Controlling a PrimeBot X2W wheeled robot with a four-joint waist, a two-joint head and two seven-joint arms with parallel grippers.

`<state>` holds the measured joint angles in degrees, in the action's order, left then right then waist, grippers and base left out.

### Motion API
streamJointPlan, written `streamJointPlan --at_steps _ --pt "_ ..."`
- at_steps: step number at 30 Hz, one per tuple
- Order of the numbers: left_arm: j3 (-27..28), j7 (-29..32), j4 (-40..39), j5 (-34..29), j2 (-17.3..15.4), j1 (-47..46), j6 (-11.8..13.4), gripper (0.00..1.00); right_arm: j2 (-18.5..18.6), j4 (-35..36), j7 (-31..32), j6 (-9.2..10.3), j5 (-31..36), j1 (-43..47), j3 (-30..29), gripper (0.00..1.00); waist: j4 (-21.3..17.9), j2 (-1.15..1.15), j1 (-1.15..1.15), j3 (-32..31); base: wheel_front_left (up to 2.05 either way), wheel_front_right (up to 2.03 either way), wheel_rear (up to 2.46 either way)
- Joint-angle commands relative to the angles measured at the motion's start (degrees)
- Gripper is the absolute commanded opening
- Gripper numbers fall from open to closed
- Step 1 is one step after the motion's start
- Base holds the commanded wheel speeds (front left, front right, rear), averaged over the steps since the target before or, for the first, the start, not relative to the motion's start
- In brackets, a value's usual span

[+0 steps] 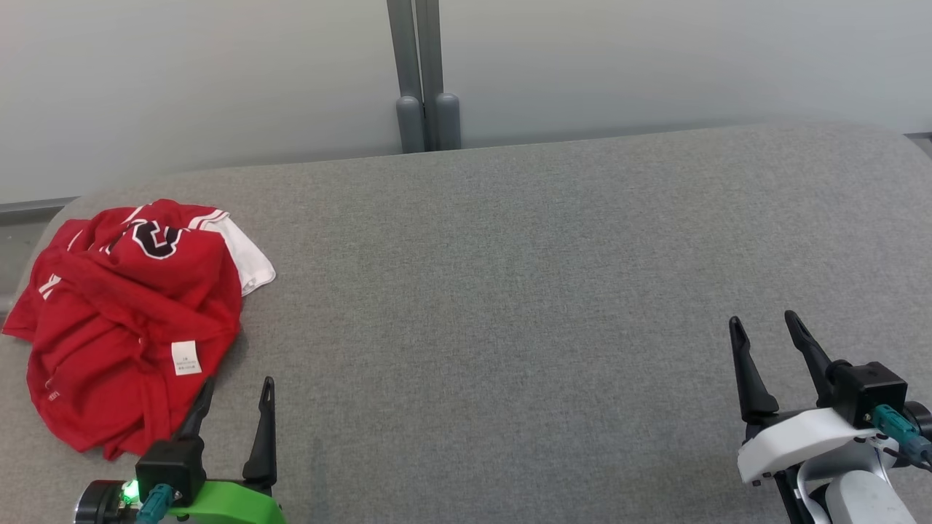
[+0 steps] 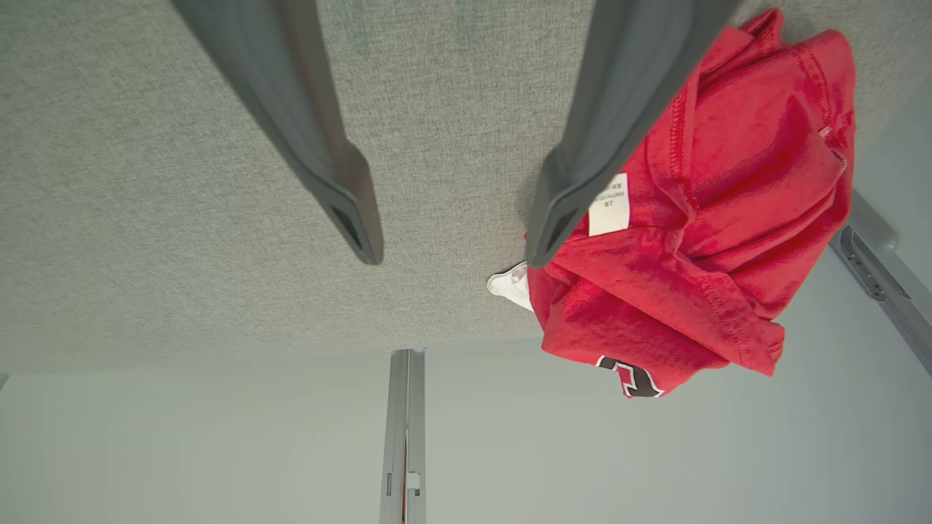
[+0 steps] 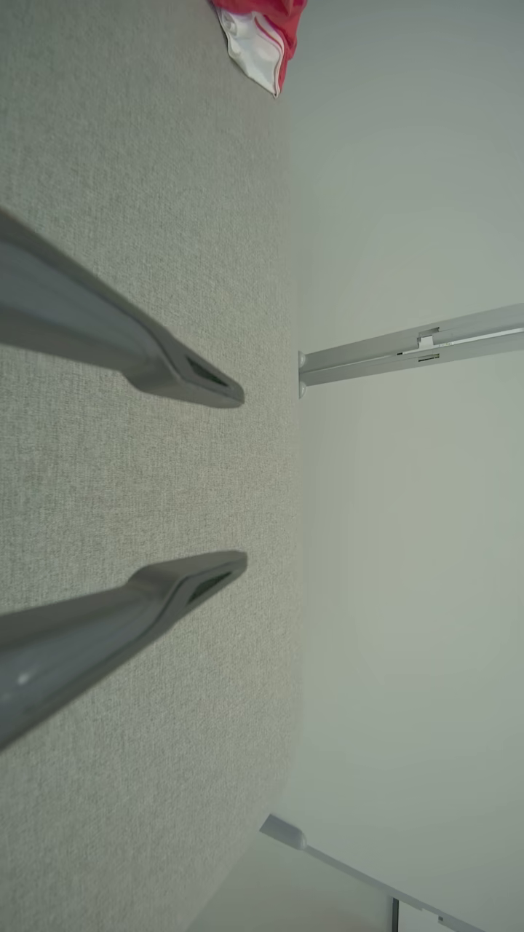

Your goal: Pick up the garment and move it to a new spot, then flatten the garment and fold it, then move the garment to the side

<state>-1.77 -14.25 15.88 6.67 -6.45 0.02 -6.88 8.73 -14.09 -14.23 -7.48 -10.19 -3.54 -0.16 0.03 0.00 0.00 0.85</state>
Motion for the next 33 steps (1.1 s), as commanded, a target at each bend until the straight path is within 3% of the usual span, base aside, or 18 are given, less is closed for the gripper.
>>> streamJointPlan --at_steps 1,24,28,33 --pt "0.23 -0.58 0.11 -1.12 -0.11 0.4 -0.1 1.0 0.32 0.11 -0.6 -0.02 1.09 0.59 -0.07 1.0 -0.04 0.0 0.0 0.01 0.0 0.0 0.0" --pt "1.09 -1.0 0.9 -2.89 0.46 -0.35 -0.55 1.0 0.52 0.12 -1.03 -0.02 2.43 0.77 -0.3 1.0 0.27 0.0 0.0 0.31 0.0 0.0 0.0" --pt "0.95 -0.99 1.13 -2.78 0.67 -0.9 -0.52 1.0 0.64 0.47 -1.01 -0.01 2.15 1.67 -0.42 1.0 3.28 0.0 0.0 -0.14 0.0 0.0 0.0" --pt "1.94 -0.97 1.58 -2.29 0.52 0.12 -0.37 1.0 0.35 0.14 -1.01 -0.01 1.83 2.2 1.14 1.0 9.88 0.0 0.0 -1.31 0.0 0.0 0.0"
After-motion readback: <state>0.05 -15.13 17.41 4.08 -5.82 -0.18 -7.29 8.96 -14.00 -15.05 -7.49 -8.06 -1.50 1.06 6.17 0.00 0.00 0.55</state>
